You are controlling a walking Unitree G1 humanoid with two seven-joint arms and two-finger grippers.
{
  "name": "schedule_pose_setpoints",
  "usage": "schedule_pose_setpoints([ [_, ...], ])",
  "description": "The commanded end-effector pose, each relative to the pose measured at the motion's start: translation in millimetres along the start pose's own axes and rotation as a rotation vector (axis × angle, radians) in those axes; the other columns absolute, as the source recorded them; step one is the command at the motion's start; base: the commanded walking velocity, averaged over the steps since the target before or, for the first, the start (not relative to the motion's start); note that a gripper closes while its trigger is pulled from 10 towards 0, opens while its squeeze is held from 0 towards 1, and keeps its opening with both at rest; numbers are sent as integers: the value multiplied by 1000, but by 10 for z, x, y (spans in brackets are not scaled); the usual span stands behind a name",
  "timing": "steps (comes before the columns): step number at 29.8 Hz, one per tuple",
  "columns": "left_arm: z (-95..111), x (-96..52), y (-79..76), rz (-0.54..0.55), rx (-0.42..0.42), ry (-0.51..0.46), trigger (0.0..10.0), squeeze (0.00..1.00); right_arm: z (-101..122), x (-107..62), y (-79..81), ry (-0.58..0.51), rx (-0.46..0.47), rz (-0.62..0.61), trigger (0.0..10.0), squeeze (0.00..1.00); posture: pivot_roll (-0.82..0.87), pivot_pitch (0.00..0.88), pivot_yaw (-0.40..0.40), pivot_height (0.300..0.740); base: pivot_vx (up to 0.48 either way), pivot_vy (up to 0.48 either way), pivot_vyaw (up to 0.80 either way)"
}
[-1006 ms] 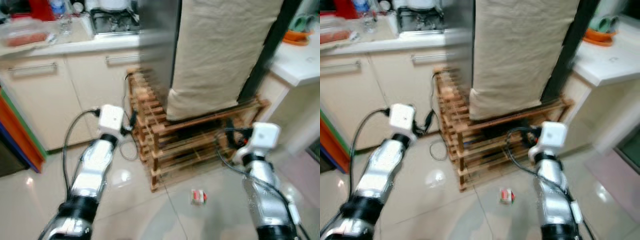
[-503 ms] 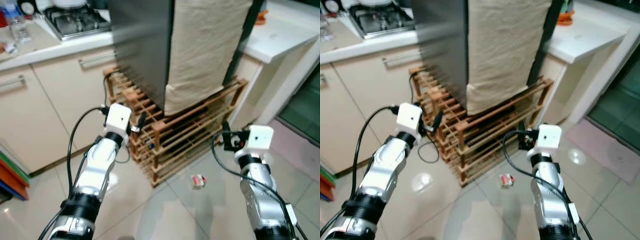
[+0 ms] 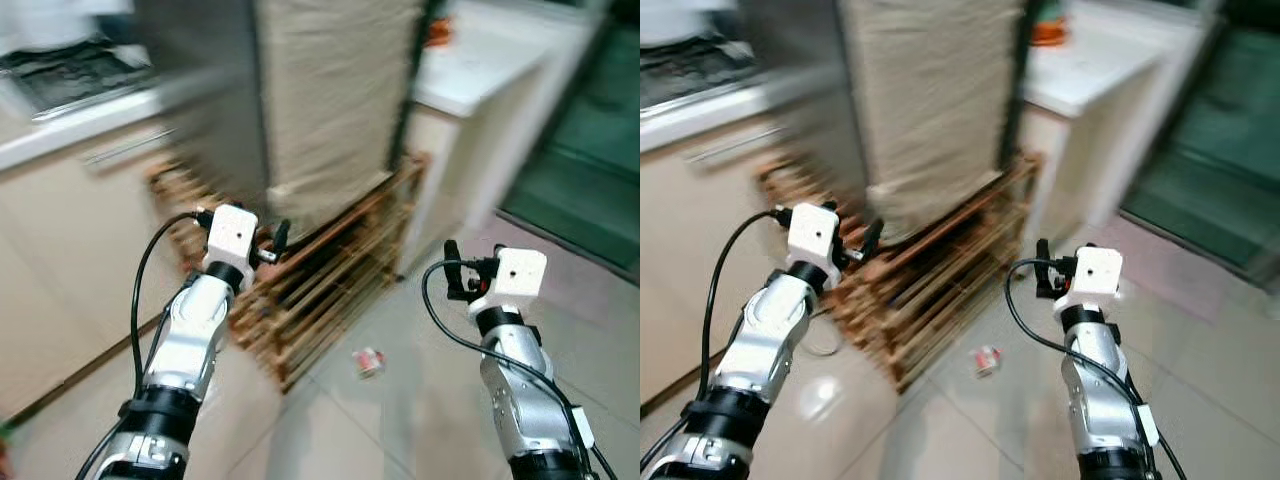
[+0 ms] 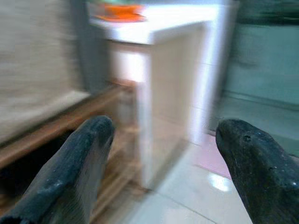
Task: Restocking fridge
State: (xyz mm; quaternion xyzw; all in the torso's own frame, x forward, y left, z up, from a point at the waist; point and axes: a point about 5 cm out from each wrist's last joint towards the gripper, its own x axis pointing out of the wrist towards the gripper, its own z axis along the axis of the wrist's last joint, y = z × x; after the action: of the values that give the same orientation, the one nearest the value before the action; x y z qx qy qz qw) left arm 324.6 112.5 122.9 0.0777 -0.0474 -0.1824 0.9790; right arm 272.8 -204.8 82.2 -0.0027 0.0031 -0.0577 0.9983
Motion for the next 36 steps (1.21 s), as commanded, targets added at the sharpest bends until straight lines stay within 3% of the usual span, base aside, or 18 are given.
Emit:
schedule_pose_setpoints([
  [1,5,-71,148,34,40,-11,10000,0,53,55,134,-21,4,37,10000,0,89,0,12,740,292,251,0],
  [8,18,-75,216,87,47,-17,10000,0,37,56,139,-19,3,43,10000,0,93,0,12,740,84,72,0],
  [17,6,-119,148,51,45,-22,10000,0,0,51,129,-11,-10,48,10000,0,97,0,8,740,0,0,0],
  [26,284,155,84,-31,-32,-47,10000,0,6,48,120,-16,-15,55,10000,0,89,0,8,740,0,0,0],
  [29,295,243,15,-49,-93,-22,10000,0,-32,-36,91,-2,-9,78,10000,0,70,0,7,740,0,0,0],
  [36,370,342,-13,-64,-78,-23,10000,0,-153,-328,124,52,-4,228,10000,0,31,0,20,740,0,0,0],
])
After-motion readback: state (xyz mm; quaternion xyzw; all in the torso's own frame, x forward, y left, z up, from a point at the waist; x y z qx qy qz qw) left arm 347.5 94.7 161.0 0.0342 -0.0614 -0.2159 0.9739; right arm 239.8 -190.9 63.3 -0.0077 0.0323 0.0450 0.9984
